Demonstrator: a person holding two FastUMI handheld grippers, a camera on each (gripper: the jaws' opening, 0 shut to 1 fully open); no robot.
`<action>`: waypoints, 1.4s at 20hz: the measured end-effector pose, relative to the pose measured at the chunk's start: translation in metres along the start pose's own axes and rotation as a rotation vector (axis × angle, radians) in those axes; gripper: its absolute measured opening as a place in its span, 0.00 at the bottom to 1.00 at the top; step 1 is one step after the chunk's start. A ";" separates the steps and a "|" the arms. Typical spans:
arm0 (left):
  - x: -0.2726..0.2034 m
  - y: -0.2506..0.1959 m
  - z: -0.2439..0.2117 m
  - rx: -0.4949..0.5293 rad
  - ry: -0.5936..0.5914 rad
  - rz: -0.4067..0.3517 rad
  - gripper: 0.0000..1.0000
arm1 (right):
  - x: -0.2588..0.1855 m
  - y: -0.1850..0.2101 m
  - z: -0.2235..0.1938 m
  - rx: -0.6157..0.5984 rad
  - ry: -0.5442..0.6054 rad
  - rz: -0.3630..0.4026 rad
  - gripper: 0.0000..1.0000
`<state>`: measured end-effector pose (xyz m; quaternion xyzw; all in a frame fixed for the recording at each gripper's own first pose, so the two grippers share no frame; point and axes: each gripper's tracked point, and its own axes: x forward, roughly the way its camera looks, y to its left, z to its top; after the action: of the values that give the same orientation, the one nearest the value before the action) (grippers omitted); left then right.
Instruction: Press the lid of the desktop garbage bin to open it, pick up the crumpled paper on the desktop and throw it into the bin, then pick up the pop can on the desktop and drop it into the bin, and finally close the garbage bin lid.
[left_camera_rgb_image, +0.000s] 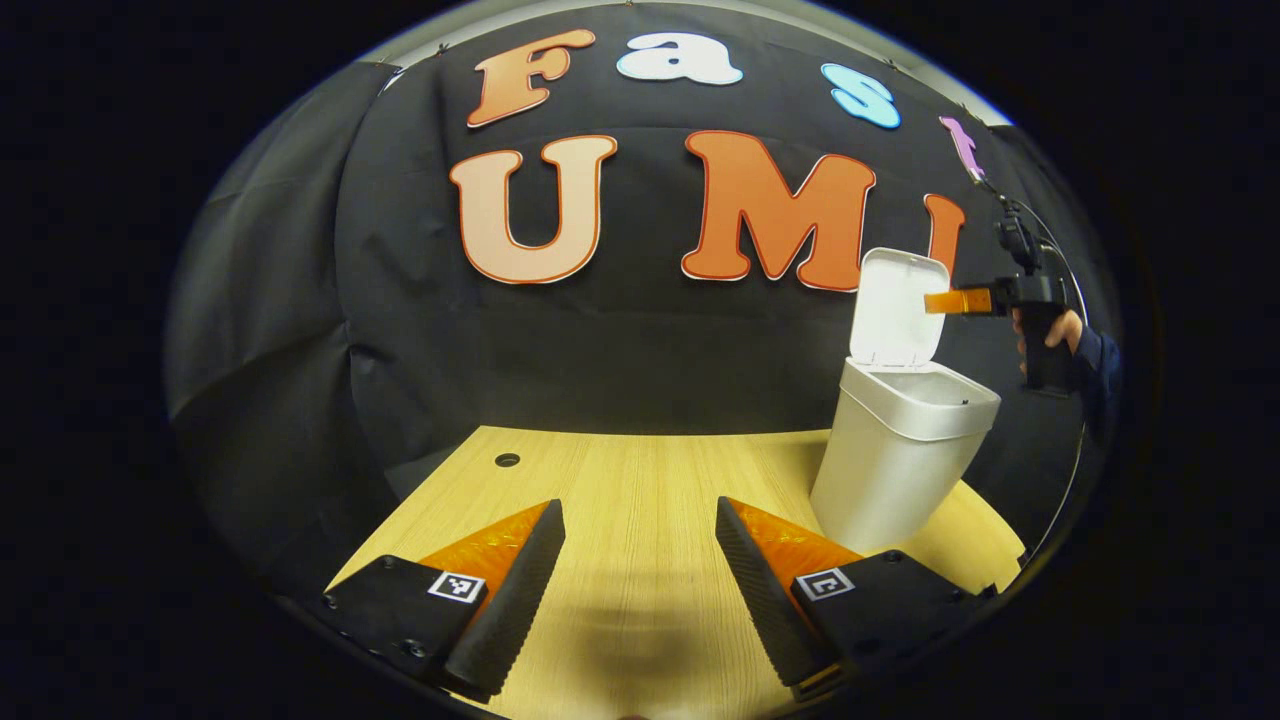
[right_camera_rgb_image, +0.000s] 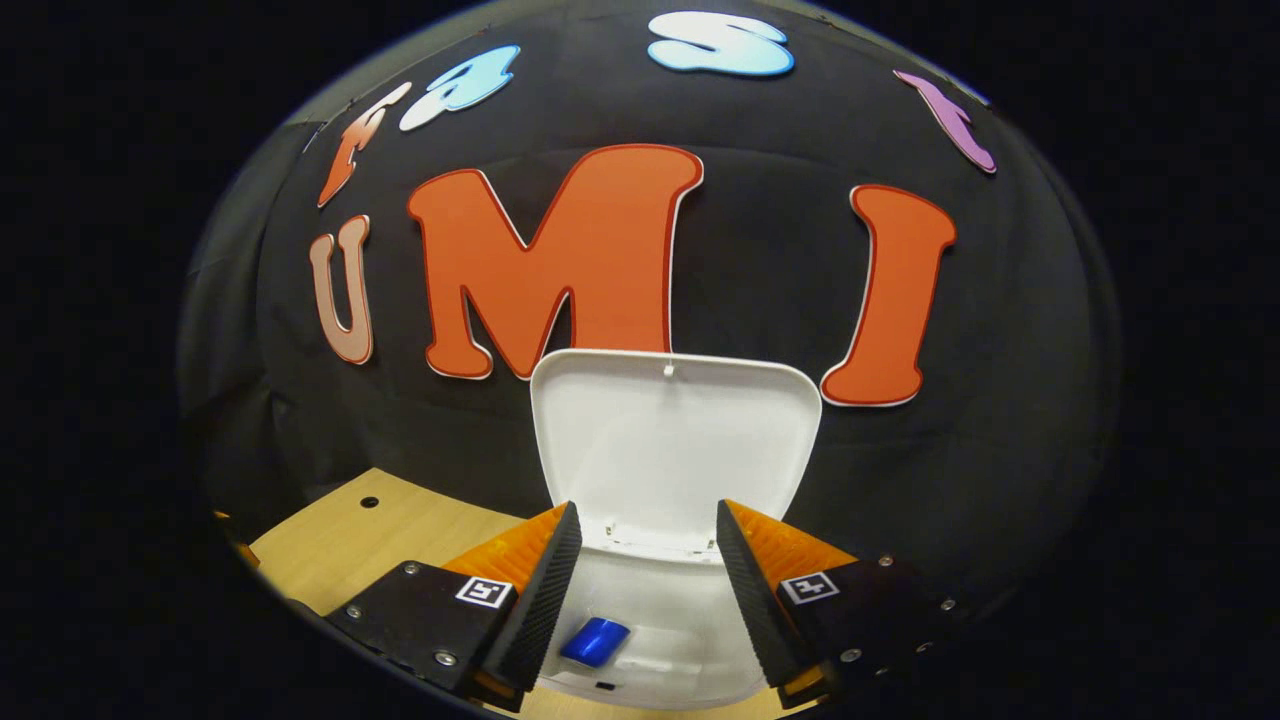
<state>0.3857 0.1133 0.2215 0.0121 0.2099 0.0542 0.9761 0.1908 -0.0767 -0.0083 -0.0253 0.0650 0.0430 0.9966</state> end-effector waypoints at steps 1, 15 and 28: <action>-0.001 0.002 0.000 -0.002 0.001 0.005 0.97 | 0.001 0.001 0.011 -0.008 -0.017 0.005 0.82; -0.011 0.034 -0.002 -0.028 -0.010 0.096 0.97 | 0.041 -0.009 0.112 -0.026 -0.144 -0.011 0.83; -0.012 0.028 0.001 -0.021 -0.007 0.099 0.97 | 0.048 -0.014 0.075 0.097 -0.027 0.027 0.83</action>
<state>0.3725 0.1398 0.2286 0.0123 0.2050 0.1045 0.9731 0.2487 -0.0828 0.0606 0.0247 0.0539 0.0535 0.9968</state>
